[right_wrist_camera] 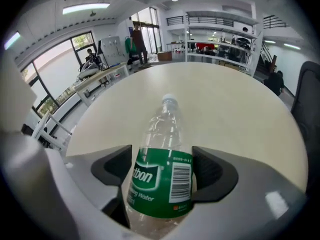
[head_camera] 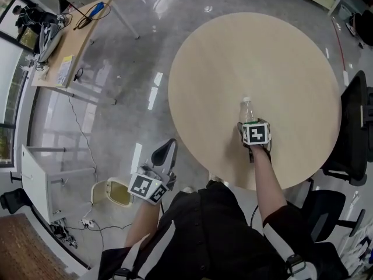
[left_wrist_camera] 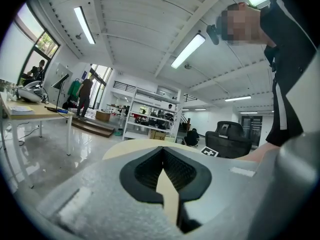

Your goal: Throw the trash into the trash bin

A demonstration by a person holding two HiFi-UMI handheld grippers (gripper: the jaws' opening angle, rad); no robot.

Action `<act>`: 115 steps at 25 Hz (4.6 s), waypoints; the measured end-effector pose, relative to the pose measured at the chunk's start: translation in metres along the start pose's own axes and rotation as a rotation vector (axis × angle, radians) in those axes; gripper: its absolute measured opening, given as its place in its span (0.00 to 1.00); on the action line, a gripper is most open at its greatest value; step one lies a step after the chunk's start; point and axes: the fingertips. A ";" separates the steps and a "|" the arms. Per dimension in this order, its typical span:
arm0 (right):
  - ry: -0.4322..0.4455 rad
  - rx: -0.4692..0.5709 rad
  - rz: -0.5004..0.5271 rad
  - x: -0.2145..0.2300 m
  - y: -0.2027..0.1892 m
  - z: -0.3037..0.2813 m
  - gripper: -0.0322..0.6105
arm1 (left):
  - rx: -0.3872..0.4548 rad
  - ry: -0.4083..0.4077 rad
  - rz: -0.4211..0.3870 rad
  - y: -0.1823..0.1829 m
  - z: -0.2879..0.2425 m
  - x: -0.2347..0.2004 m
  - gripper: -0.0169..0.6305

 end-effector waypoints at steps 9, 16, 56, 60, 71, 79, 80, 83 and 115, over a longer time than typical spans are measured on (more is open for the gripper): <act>-0.006 -0.112 0.047 -0.006 -0.008 -0.023 0.58 | 0.052 -0.015 -0.003 0.020 0.014 -0.011 0.03; -0.016 0.014 0.038 -0.017 0.004 0.030 0.56 | 0.073 -0.068 -0.037 0.035 -0.001 0.005 0.03; 0.829 1.015 0.703 -0.588 0.011 0.334 0.56 | 0.467 0.755 0.050 -0.014 0.492 -0.149 0.03; 0.952 0.985 0.770 -0.674 -0.033 0.334 0.56 | 0.475 0.882 0.085 -0.058 0.573 -0.153 0.03; 1.162 0.836 0.973 -0.809 -0.099 0.321 0.56 | 0.536 1.212 0.215 -0.132 0.709 -0.149 0.03; 1.248 0.774 1.000 -0.864 -0.077 0.308 0.56 | 0.530 1.300 0.228 -0.125 0.724 -0.168 0.03; 1.268 0.772 1.012 -0.872 -0.076 0.310 0.56 | 0.532 1.318 0.225 -0.122 0.728 -0.170 0.03; 1.312 0.772 1.036 -0.889 -0.072 0.314 0.56 | 0.537 1.360 0.214 -0.113 0.735 -0.179 0.03; 1.117 0.074 1.450 -0.933 -0.245 0.076 0.56 | 0.366 1.377 0.713 -0.307 0.697 -0.250 0.03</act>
Point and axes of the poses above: the fingertips, and each gripper's own axes: z backward along the fingers, x to its right, y out of its top, and after that the axes turned 11 degrees about -x, right-handed
